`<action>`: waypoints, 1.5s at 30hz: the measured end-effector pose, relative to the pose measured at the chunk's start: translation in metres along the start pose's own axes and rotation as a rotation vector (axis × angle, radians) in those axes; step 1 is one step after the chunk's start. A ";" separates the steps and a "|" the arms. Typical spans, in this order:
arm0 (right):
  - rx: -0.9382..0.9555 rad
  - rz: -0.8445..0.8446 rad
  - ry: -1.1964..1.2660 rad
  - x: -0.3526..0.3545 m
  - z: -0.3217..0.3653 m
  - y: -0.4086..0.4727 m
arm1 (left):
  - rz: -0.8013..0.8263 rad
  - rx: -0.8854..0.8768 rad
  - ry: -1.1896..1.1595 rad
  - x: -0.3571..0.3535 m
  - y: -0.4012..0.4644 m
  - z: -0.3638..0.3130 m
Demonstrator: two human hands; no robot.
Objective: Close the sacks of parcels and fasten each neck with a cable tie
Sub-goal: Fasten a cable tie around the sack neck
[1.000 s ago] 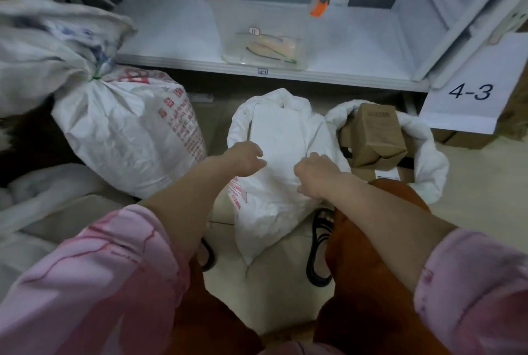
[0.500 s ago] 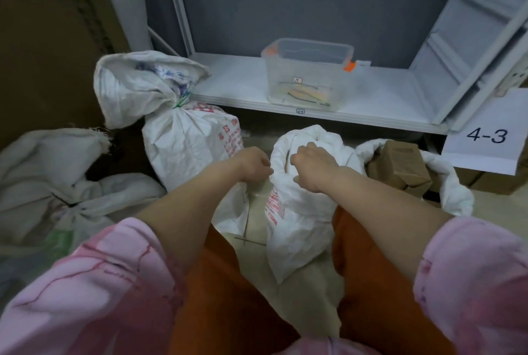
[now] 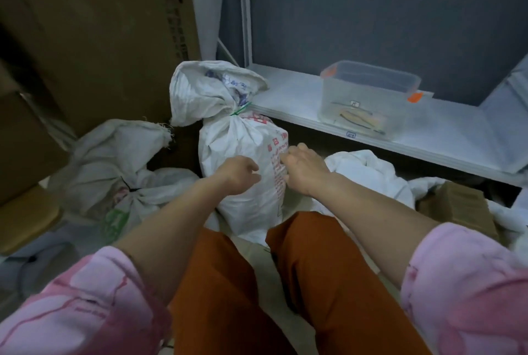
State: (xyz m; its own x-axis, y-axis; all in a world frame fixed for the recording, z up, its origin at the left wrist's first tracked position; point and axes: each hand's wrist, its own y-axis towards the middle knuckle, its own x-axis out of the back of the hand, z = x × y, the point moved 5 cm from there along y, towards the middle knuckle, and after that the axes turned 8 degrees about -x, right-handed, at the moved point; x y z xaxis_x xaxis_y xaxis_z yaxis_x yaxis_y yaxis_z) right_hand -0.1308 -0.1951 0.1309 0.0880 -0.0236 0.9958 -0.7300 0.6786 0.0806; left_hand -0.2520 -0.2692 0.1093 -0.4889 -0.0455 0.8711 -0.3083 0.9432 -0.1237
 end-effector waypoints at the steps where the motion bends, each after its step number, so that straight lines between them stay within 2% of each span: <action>1: 0.011 0.000 0.015 -0.002 0.006 0.008 | -0.015 0.025 -0.013 0.005 0.001 0.009; 7: 0.053 0.046 0.134 -0.024 0.028 0.066 | -0.155 0.184 -0.114 0.031 0.037 0.057; 11: -0.093 0.099 0.388 -0.047 0.021 0.131 | -0.303 0.262 -0.219 0.041 0.081 0.081; 17: -0.335 0.157 0.782 -0.073 0.011 0.234 | -0.378 0.323 -0.274 0.035 0.140 0.113; 21: -0.478 0.066 1.031 -0.088 0.010 0.288 | -0.428 0.358 -0.326 0.033 0.161 0.125; 28: -0.588 -0.017 1.215 -0.113 0.015 0.340 | -0.532 0.397 -0.383 0.010 0.175 0.139; 31: -0.497 -0.053 1.243 -0.120 0.016 0.339 | -0.627 0.433 -0.367 0.004 0.182 0.137; 35: -0.302 -0.159 1.157 -0.121 0.010 0.306 | -0.765 0.488 -0.318 -0.003 0.189 0.126; 38: -0.262 -0.252 1.128 -0.130 0.001 0.279 | -0.818 0.536 -0.267 -0.016 0.187 0.112; 45: -0.112 -0.506 1.038 -0.121 0.003 0.248 | -0.904 0.448 -0.113 -0.009 0.210 0.102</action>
State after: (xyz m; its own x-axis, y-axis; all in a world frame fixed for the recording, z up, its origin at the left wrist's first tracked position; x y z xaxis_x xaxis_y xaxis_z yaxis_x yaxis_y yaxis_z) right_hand -0.3244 -0.0256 0.0309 0.9044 0.2675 0.3324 -0.3928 0.8263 0.4037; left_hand -0.3957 -0.1048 0.0268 0.0122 -0.7336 0.6794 -0.8672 0.3305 0.3725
